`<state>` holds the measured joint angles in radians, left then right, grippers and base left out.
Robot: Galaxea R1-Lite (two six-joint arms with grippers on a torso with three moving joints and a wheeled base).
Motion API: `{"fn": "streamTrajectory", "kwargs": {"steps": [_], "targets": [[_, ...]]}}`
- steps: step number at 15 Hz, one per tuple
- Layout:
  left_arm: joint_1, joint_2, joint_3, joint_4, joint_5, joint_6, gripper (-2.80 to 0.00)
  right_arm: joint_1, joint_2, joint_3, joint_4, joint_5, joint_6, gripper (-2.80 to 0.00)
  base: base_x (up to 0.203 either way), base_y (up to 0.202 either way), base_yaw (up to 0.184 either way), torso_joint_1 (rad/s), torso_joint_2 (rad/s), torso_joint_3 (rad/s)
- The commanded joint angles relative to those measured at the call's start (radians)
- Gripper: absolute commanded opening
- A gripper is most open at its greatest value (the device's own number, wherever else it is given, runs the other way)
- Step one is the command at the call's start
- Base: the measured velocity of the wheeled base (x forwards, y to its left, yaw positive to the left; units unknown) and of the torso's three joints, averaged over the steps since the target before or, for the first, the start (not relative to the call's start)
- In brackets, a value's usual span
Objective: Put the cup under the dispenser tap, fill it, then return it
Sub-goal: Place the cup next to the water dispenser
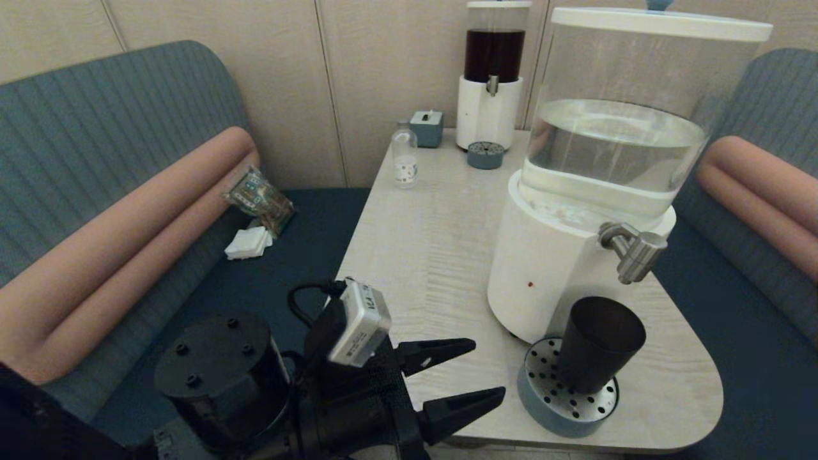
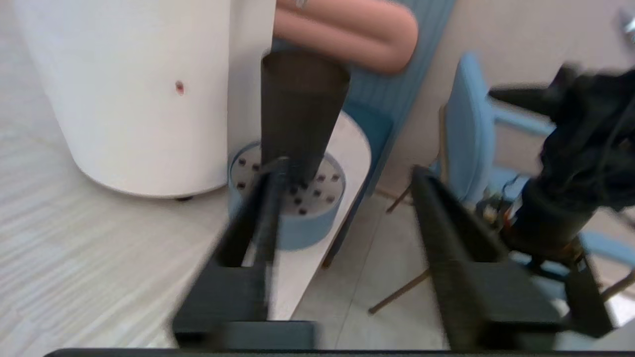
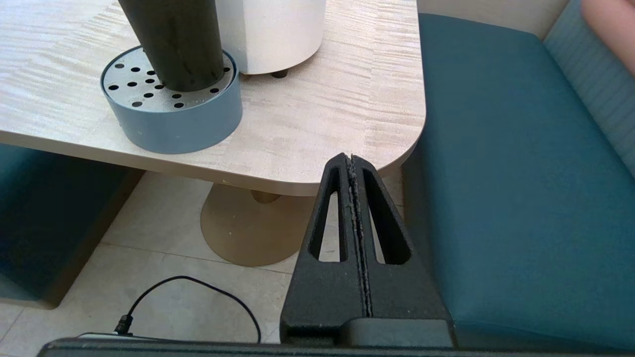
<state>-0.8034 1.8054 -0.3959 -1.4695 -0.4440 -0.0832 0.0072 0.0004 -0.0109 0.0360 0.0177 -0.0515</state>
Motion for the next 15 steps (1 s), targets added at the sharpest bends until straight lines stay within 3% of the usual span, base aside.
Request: {"fn": "streamTrajectory", "kwargs": {"steps": [1,5,15], "targets": [[0.0,0.068,-0.011,-0.008,-0.006,0.015,0.0,0.0,-0.002,0.0,-0.001,0.001,-0.001,-2.8,0.0,0.0,0.0,0.0,0.0,0.0],[0.0,0.148,-0.093,-0.008,-0.039,0.033,0.0,0.0,-0.002,0.0,0.001,0.001,-0.001,-2.8,0.0,0.0,0.0,0.0,0.0,0.0],[-0.02,0.345,-0.314,-0.009,-0.038,0.036,0.0,0.0,-0.002,0.0,-0.001,0.001,-0.001,-2.8,0.0,0.0,0.0,0.0,0.0,0.0]]}}
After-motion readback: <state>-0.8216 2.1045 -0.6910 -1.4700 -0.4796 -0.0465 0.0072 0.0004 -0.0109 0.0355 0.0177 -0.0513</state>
